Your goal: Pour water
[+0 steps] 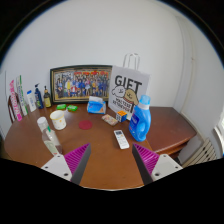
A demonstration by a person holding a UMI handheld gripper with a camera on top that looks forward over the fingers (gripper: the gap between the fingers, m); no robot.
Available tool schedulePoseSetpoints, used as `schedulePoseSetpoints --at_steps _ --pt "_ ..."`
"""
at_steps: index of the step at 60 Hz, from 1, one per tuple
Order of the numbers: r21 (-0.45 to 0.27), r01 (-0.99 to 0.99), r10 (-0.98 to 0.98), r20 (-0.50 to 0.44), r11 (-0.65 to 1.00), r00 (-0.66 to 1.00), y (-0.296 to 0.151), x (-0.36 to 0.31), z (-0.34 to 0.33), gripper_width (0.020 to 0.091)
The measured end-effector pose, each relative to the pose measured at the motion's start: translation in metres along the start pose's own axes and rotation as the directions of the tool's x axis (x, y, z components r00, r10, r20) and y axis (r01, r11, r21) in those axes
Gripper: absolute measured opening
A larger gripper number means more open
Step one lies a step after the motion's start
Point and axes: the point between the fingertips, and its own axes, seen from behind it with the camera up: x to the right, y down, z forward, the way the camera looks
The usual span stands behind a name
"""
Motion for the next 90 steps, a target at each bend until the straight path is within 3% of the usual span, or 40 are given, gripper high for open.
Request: schedulePoseSetpoints --at_steps 11,23,41,52,56,60,73,80,90 --pt "0.014 0.02 -0.021 0.058 1.0 0.998 0.016 -0.041 -0.001 0.0857" --pt "0.046 0.046 -0.054 0.193 0.998 0.98 0.041 -0.134 0.001 0.0856" --pt "0.172 0.079 -0.128 0.293 0.982 0.947 0.036 -0.25 0.062 0.0856" --pt "0.183 0.062 -0.111 0.271 0.981 0.956 0.043 -0.269 0.118 0.0836" --pt "0.189 0.056 -0.107 0.272 0.98 0.956 0.047 -0.275 0.131 0.0733" --pt "0.199 0.051 -0.102 0.255 0.979 0.962 0.049 -0.276 0.14 0.056" --pt "0.196 0.012 -0.059 0.238 0.981 0.969 0.045 -0.276 0.137 0.0432" --pt "0.204 0.06 -0.096 0.173 0.977 0.98 0.024 -0.262 0.13 0.0429" --pt "0.214 0.267 -0.266 -0.035 0.94 0.963 -0.037 -0.218 0.132 0.0427"
